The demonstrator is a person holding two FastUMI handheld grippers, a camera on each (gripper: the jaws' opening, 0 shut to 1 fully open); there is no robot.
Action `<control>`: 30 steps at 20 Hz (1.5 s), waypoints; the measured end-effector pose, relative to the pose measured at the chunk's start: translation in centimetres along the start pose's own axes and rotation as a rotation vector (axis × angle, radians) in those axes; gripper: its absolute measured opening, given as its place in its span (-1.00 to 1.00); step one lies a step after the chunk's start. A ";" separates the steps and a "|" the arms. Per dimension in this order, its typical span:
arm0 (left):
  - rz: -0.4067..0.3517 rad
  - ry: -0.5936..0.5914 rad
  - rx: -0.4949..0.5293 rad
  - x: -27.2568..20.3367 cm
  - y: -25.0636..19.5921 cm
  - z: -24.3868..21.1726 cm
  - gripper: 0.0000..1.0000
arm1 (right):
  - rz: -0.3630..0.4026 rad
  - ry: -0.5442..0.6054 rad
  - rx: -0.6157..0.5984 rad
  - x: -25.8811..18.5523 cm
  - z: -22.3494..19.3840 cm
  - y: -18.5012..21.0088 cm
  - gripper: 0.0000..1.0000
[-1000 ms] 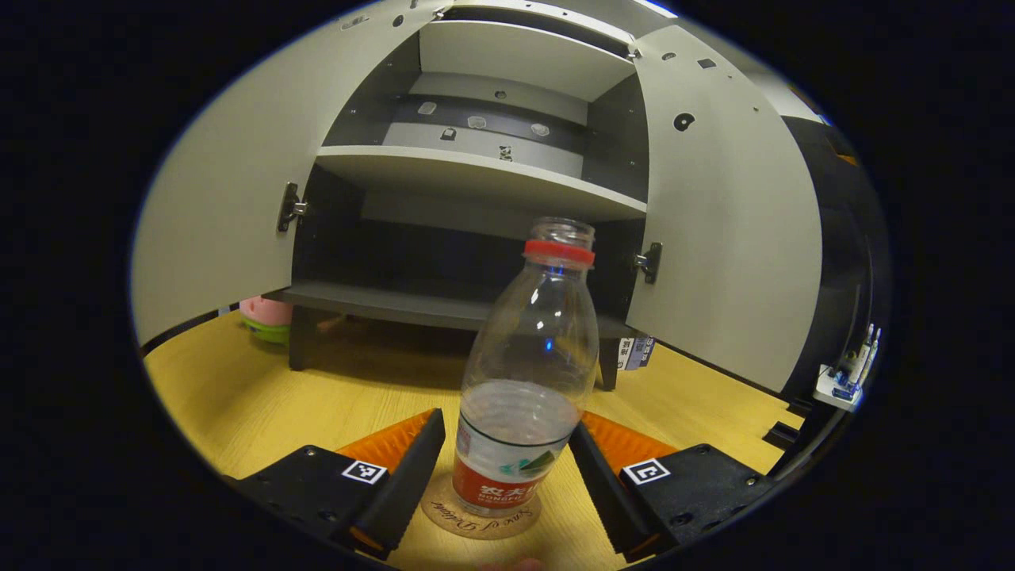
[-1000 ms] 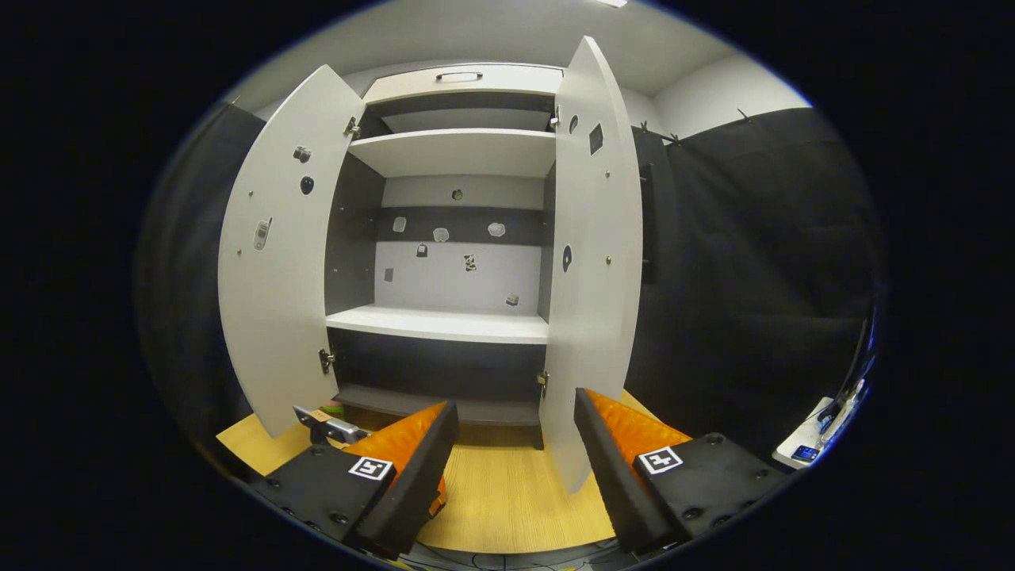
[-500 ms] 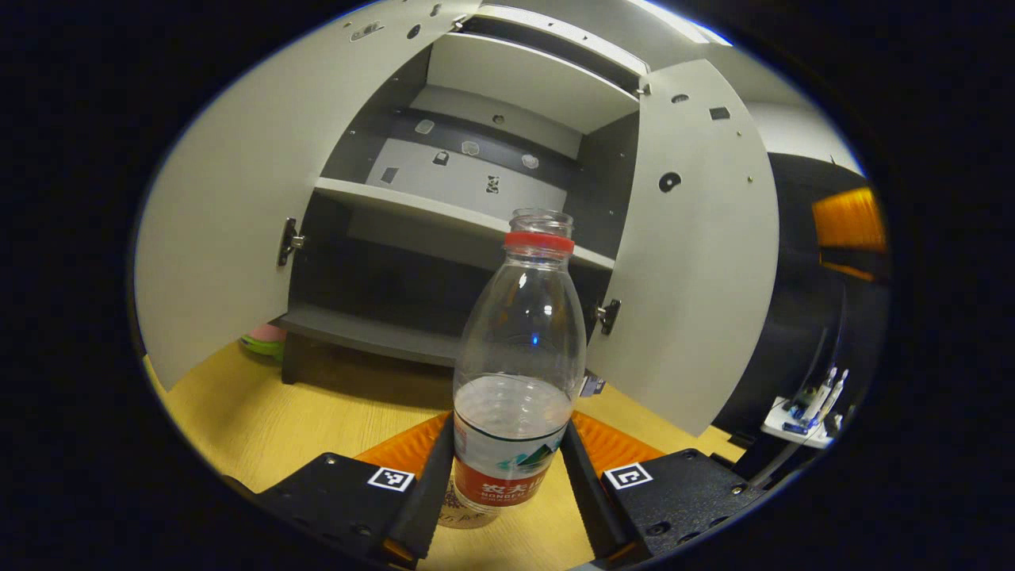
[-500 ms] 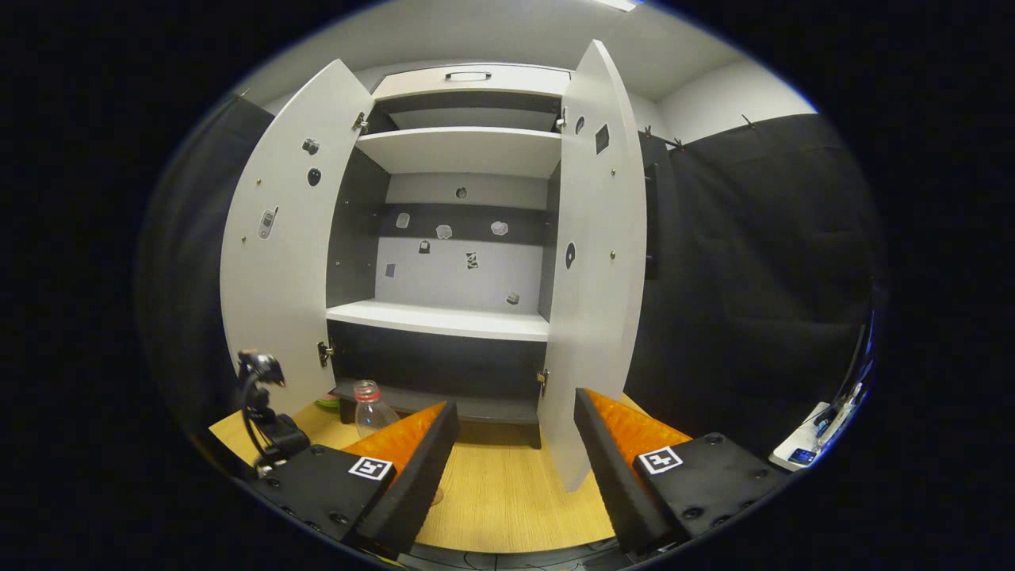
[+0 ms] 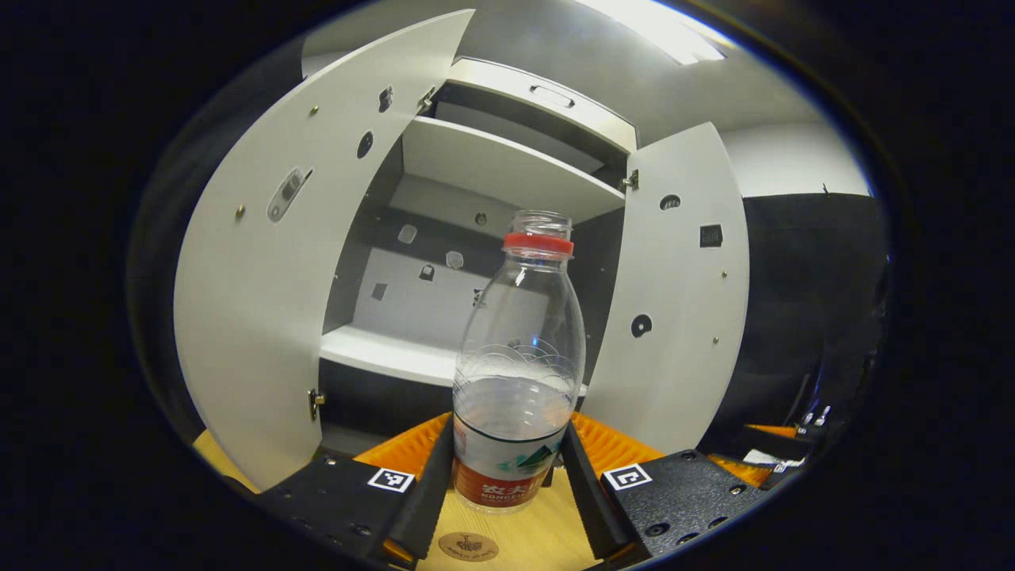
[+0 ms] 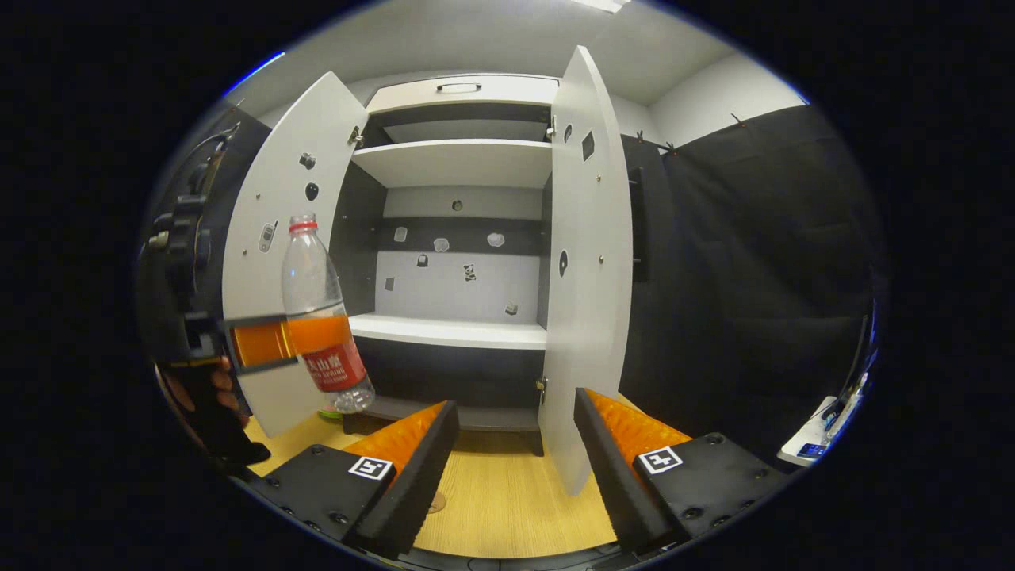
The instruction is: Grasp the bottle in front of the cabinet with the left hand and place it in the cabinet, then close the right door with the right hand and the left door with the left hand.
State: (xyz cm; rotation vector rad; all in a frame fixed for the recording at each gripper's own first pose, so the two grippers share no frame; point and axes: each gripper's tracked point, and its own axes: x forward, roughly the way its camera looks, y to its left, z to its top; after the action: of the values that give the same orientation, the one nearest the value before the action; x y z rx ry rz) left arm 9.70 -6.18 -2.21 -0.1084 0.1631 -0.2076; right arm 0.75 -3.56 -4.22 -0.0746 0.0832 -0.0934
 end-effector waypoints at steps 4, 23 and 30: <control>-0.044 -0.058 -0.052 3.1 -1.1 6.4 0.44 | -0.047 -0.028 0.018 -0.9 0.5 -2.3 0.93; 0.144 0.129 0.117 28.9 5.6 4.1 0.46 | -0.227 0.029 0.010 -2.6 -0.9 -12.0 0.92; 0.135 0.211 0.137 30.7 6.4 0.2 0.52 | -0.259 0.043 0.022 -3.0 -1.1 -12.7 0.93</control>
State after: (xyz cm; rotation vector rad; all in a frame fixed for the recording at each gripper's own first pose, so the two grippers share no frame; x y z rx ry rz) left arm 40.67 -6.45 -7.39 0.0612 0.3646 -0.0950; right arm -3.42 -16.00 -4.08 -0.0616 0.1155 -0.3545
